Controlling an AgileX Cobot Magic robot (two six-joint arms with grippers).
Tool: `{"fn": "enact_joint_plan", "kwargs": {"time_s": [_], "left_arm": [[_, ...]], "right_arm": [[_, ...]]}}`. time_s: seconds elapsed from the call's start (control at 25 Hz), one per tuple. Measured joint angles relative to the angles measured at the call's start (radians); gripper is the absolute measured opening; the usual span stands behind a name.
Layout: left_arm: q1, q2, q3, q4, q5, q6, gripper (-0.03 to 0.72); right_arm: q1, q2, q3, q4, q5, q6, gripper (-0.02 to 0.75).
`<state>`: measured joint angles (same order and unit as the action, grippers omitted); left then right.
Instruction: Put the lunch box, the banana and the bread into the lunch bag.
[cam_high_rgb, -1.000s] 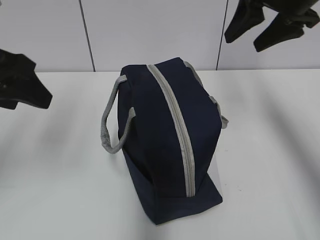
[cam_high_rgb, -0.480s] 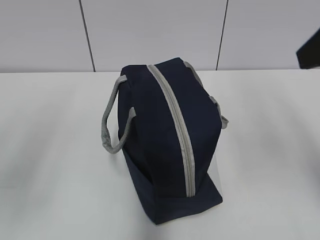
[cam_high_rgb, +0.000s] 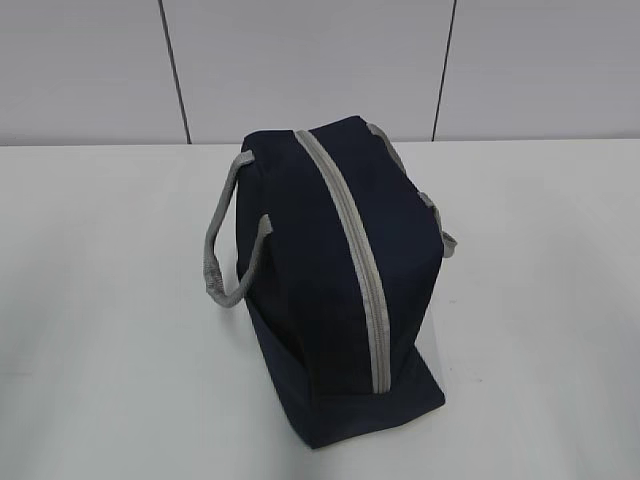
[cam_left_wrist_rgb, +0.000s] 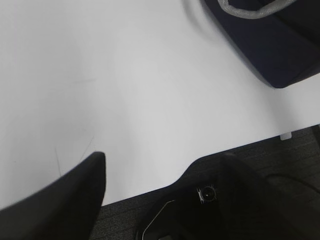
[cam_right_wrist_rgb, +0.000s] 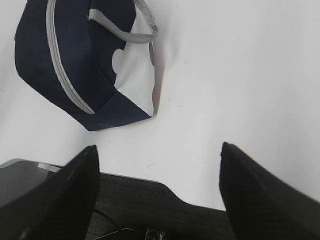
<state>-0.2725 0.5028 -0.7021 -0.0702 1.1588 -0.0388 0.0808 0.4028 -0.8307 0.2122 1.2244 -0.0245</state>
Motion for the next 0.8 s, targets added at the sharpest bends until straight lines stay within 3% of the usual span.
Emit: {"fn": "enact_joint_plan", "kwargs": {"time_s": [0.4, 0.64, 0.8], "left_arm": [[0.0, -0.15, 0.091, 0.025, 0.038, 0.0, 0.477], [0.0, -0.179, 0.165, 0.044, -0.03, 0.0, 0.477], [0.0, -0.18, 0.178, 0.051, -0.057, 0.0, 0.477]], "right_arm": [[0.0, -0.408, 0.084, -0.067, 0.055, 0.005, 0.551], [0.0, -0.424, 0.131, -0.191, 0.055, 0.005, 0.551], [0.0, -0.424, 0.245, -0.203, 0.055, 0.005, 0.551]]}}
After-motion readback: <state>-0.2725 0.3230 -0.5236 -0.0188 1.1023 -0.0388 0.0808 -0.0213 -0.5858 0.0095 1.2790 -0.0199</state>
